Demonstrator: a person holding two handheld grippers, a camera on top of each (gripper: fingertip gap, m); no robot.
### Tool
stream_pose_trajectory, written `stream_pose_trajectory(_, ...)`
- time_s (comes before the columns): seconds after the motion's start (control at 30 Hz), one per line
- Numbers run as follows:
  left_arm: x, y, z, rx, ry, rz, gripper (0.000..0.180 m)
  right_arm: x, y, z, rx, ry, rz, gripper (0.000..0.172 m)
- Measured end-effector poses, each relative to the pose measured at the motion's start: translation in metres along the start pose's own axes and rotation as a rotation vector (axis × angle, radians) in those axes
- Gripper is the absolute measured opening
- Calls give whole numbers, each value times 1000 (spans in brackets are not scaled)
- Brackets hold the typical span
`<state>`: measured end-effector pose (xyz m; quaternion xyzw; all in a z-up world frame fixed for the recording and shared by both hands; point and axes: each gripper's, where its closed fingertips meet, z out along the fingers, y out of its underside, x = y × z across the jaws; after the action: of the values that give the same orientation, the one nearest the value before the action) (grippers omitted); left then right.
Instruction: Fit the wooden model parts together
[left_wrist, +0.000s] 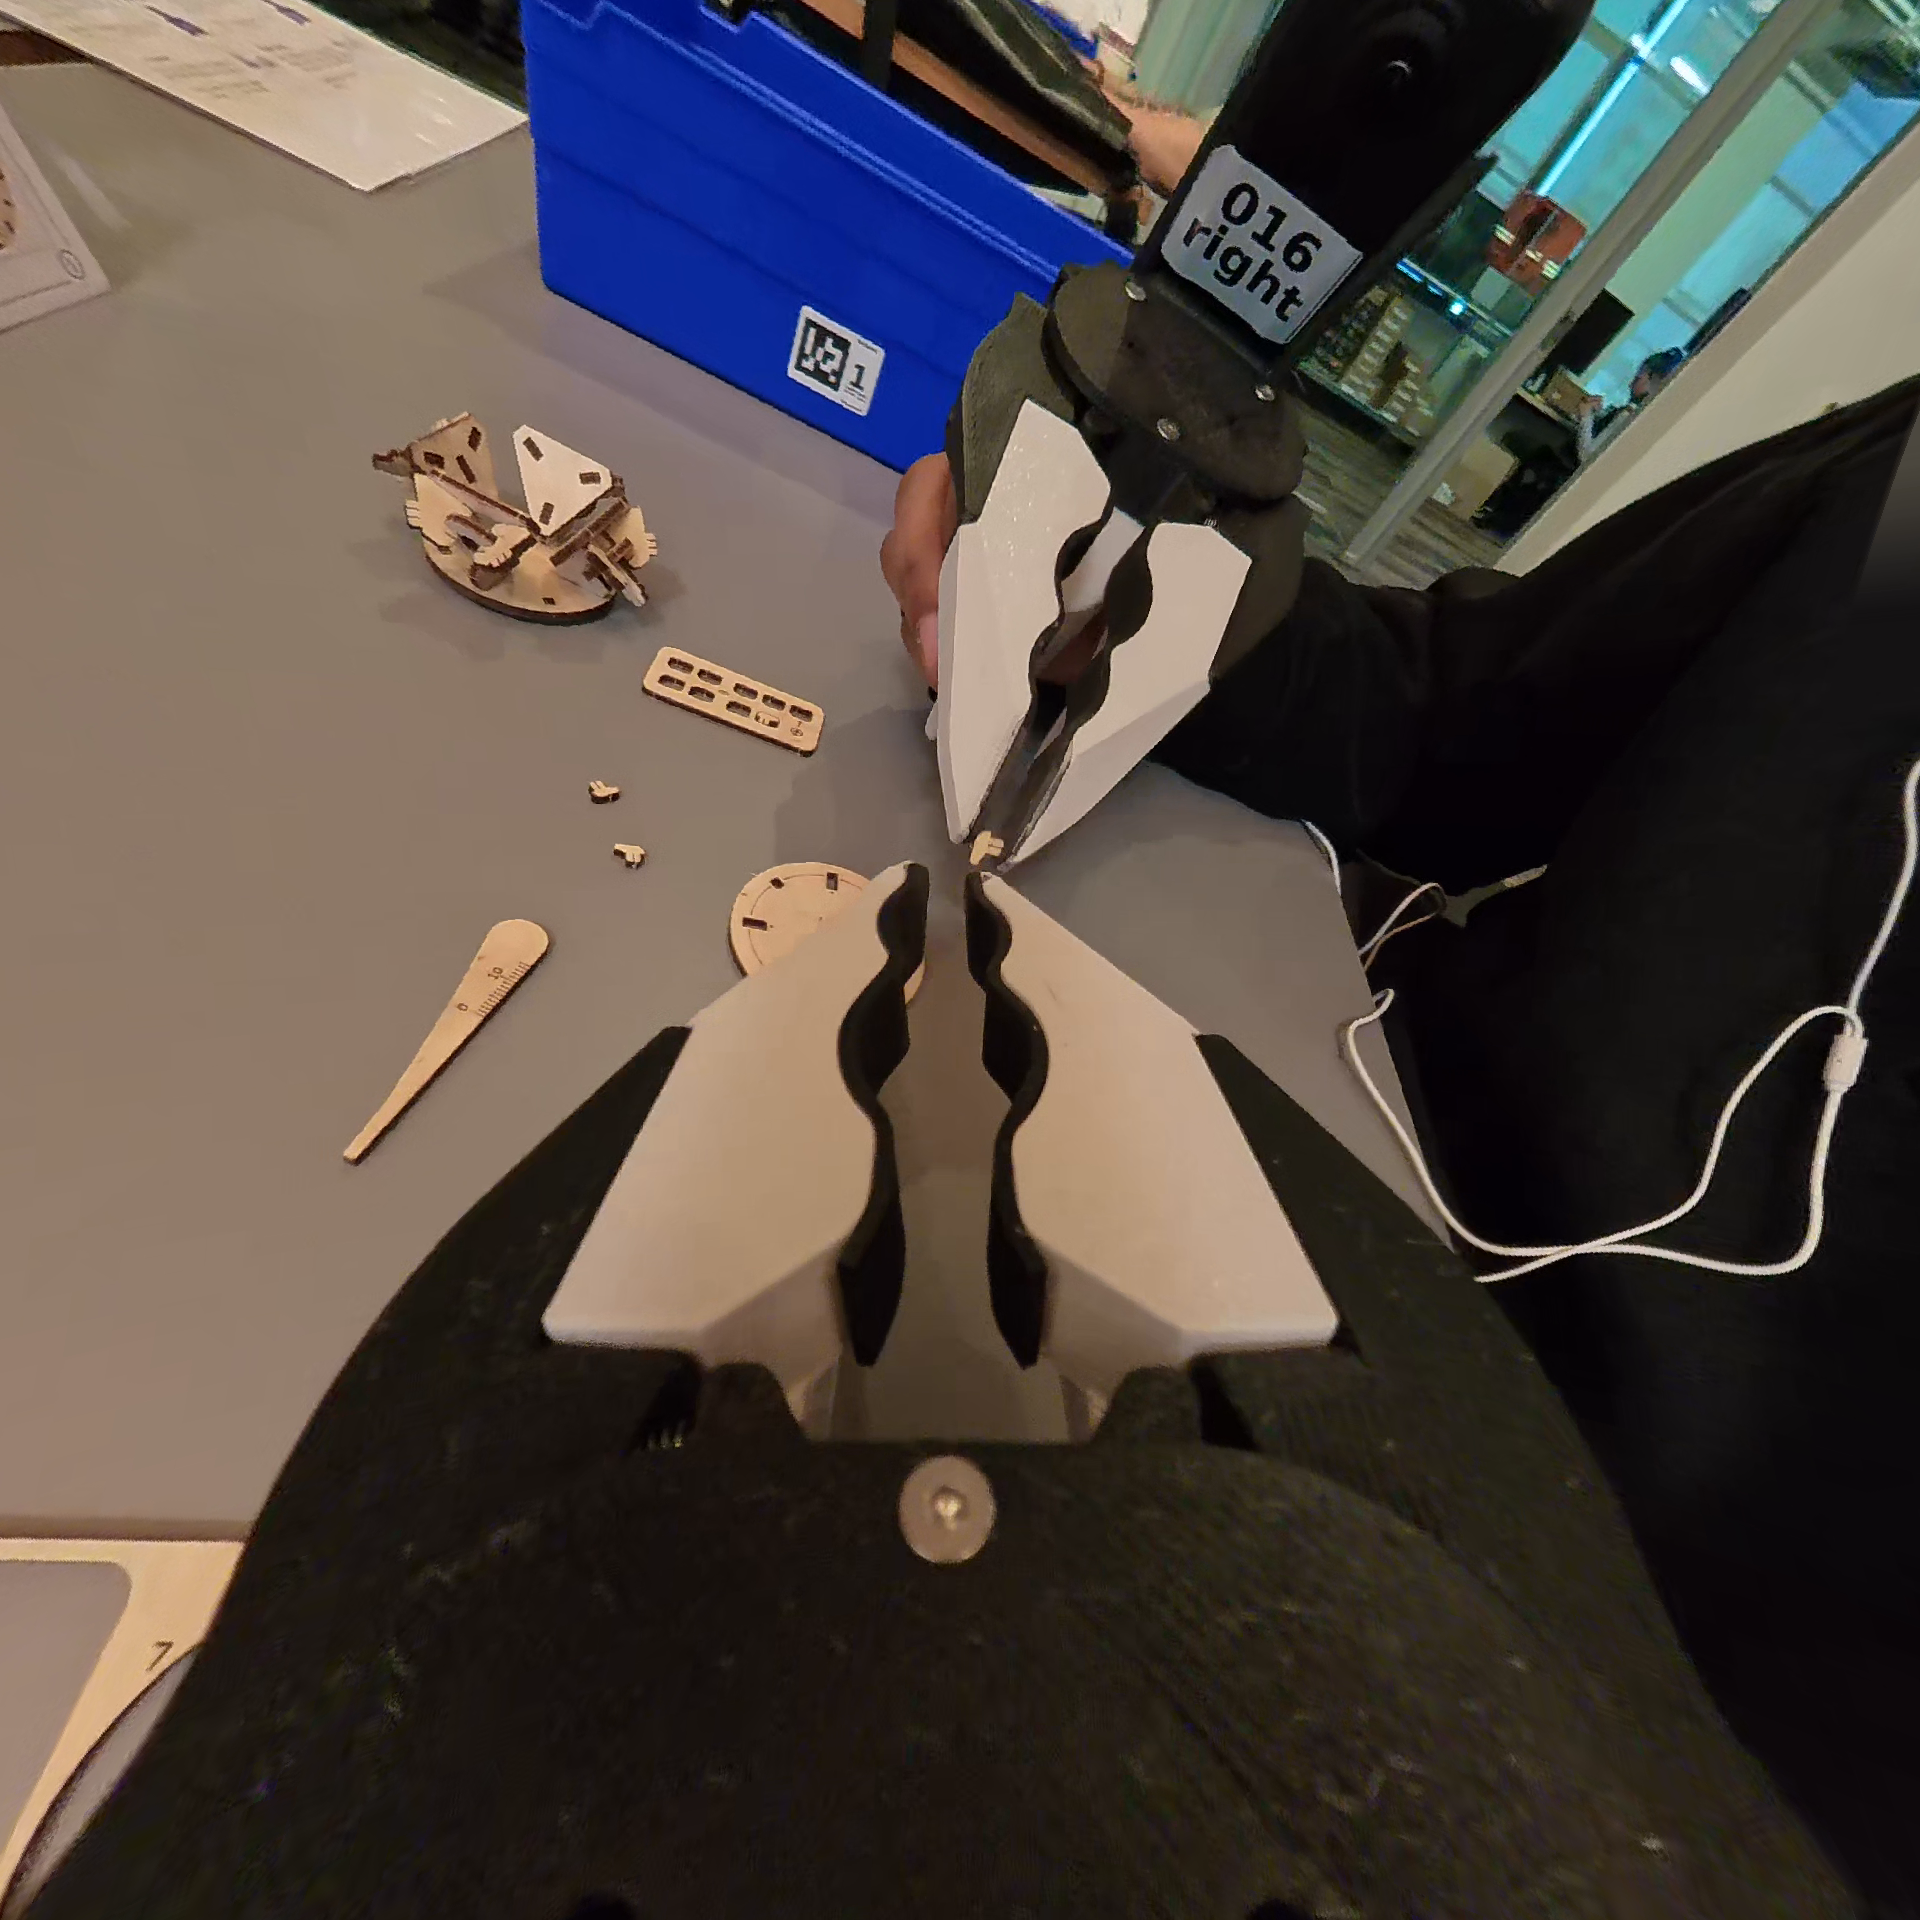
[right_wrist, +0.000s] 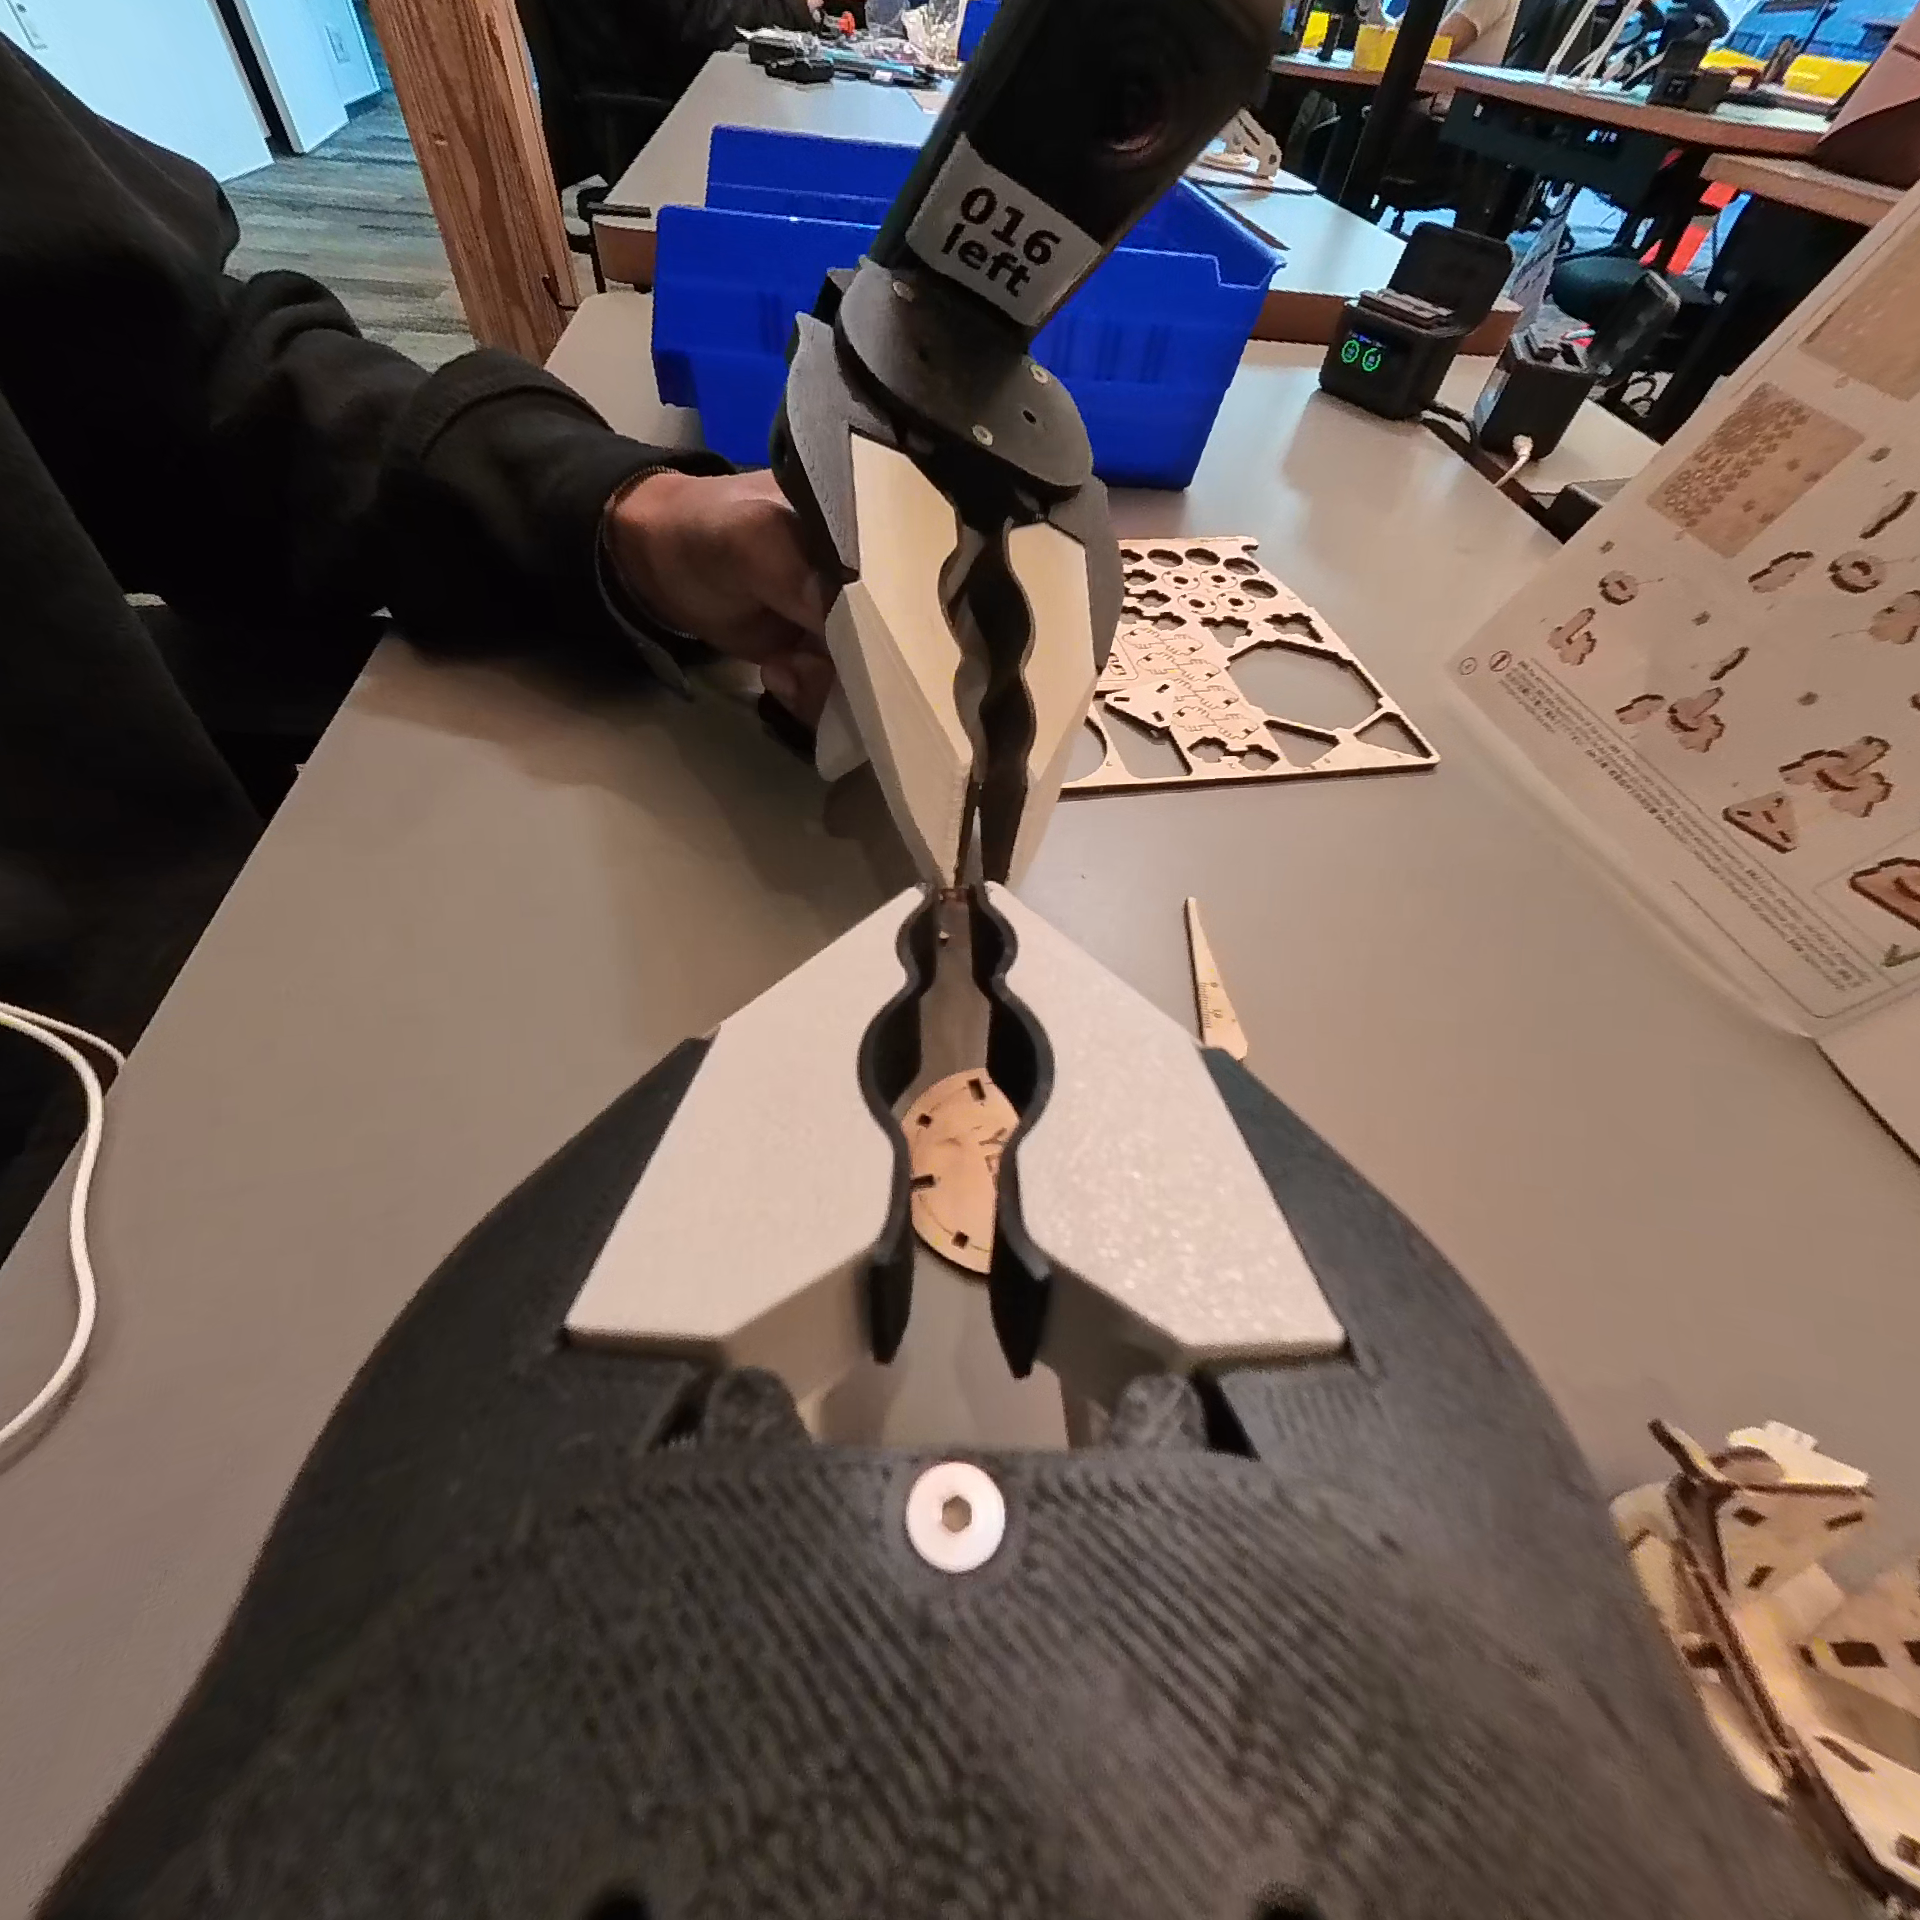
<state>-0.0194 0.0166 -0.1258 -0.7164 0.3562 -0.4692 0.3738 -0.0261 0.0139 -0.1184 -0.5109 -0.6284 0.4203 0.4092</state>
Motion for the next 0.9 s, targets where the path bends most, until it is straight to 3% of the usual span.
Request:
stream_pose_trajectory(0.33, -13, -9, -7, 60, -80, 58, 5, 16, 0, -3, 13, 66, 47, 3)
stream_pose_trajectory(0.7, -36, -42, -30, 251, -462, 162, 10, 33, -15, -20, 116, 141, 161, 3)
stream_pose_trajectory(0.8, -37, -49, -26, 284, -497, 176, 12, 39, -12, -29, 94, 183, 163, 3)
stream_pose_trajectory(0.9, -41, -46, -13, 226, -510, 205, 14, 41, -17, -33, 127, 178, 210, 3)
